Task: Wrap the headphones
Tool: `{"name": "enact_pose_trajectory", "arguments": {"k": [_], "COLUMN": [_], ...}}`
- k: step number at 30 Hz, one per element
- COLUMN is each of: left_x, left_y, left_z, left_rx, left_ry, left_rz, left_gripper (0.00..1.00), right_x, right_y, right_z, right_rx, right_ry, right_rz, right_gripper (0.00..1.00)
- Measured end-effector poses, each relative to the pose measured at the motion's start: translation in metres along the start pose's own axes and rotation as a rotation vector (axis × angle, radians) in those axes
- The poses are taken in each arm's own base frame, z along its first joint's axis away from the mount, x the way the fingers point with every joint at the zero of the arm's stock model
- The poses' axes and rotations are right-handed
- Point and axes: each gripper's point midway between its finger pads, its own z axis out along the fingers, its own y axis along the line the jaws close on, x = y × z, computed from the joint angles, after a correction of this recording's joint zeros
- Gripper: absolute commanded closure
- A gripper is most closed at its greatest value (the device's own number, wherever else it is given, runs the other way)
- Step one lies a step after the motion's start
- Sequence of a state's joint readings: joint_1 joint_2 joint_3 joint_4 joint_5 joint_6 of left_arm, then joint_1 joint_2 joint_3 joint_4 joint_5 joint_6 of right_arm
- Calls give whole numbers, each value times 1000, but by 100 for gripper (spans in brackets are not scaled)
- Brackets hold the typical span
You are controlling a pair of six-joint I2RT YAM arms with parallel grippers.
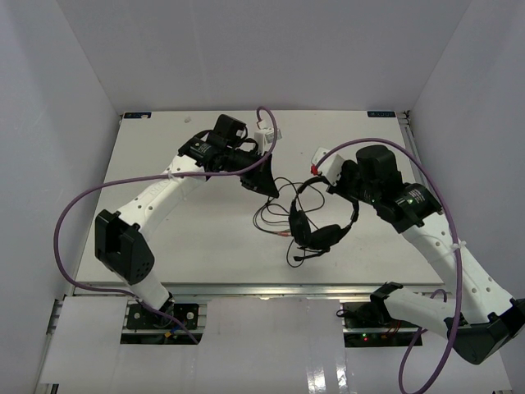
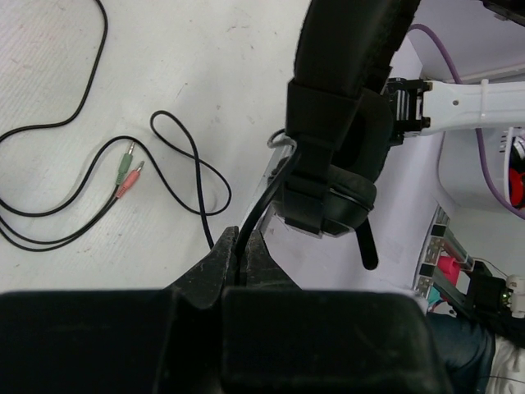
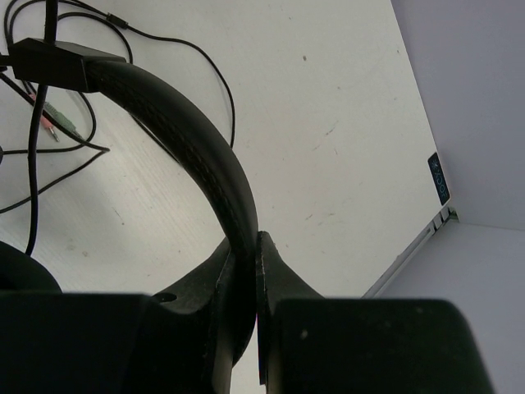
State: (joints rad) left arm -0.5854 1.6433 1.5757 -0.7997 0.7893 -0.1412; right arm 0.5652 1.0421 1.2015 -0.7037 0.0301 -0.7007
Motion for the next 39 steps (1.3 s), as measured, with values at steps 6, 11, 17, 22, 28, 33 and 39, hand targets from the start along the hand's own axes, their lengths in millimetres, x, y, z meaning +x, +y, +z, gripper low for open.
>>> {"name": "enact_pose_trajectory", "arguments": {"k": [6, 11, 17, 22, 28, 33, 39], "left_x": [-3, 6, 15, 23, 35, 41, 44], "left_y": [-21, -45, -53, -50, -45, -48, -56], "left_z": [-7, -22, -26, -24, -20, -16, -10], "left_rx": [77, 143, 184, 186, 172, 176, 214], "left_ry": [-15, -29, -19, 0, 35, 57, 80], "left_rz": [0, 19, 21, 22, 39, 52, 40], "left_gripper": [100, 100, 100, 100, 100, 99, 99], "right_x": [7, 8, -7, -11, -15, -22, -30], "right_y": [-16, -27, -40, -47, -53, -52, -57], "right_z": [7, 23, 28, 30, 34, 40, 41], "right_rx": [81, 123, 159, 181, 203, 218, 265], "right_ry": [57, 97, 80, 90, 108, 114, 114], "right_rz": [23, 42, 39, 20, -47, -107, -133], "right_gripper": [92, 92, 92, 92, 92, 92, 92]}}
